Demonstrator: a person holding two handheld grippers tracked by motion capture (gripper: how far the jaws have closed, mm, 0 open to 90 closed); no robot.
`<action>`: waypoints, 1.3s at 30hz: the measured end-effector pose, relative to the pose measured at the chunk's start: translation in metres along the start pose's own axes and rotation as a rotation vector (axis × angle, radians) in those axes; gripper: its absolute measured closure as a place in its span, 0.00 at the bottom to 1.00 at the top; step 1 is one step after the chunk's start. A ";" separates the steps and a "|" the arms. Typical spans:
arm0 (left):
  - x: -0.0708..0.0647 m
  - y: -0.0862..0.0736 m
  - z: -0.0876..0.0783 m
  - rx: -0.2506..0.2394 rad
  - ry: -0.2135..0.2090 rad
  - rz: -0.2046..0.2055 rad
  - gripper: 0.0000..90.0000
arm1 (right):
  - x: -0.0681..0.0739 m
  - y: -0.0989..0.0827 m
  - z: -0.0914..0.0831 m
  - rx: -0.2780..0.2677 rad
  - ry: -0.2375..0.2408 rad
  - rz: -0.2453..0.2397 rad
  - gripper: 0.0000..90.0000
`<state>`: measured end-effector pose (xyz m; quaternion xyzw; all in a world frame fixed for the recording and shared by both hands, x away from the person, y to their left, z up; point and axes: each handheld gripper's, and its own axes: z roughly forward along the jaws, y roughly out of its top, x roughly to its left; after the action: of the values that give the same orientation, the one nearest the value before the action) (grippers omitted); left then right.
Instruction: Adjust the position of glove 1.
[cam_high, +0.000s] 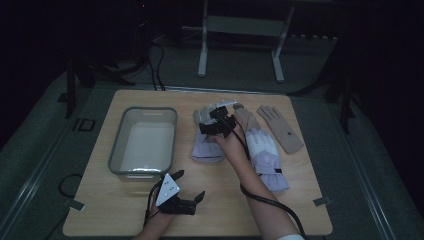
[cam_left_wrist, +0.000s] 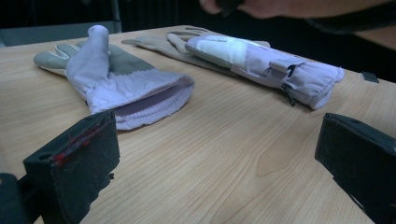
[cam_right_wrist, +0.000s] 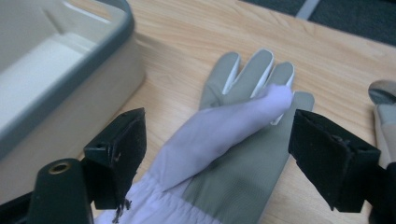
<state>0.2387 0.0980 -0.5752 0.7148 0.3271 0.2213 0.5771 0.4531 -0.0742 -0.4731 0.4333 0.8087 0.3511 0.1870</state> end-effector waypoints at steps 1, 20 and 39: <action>0.000 0.000 0.000 0.001 0.003 0.001 0.00 | -0.001 -0.001 0.004 0.010 -0.001 0.006 0.21; 0.000 0.000 0.000 0.003 -0.007 -0.006 0.00 | -0.009 -0.025 0.064 0.128 -0.050 0.085 0.25; 0.000 0.000 0.000 0.004 -0.007 -0.006 0.00 | -0.003 -0.028 0.059 0.153 0.003 0.174 0.87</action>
<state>0.2387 0.0979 -0.5752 0.7159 0.3276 0.2165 0.5773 0.4747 -0.0634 -0.5336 0.5144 0.7927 0.3039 0.1212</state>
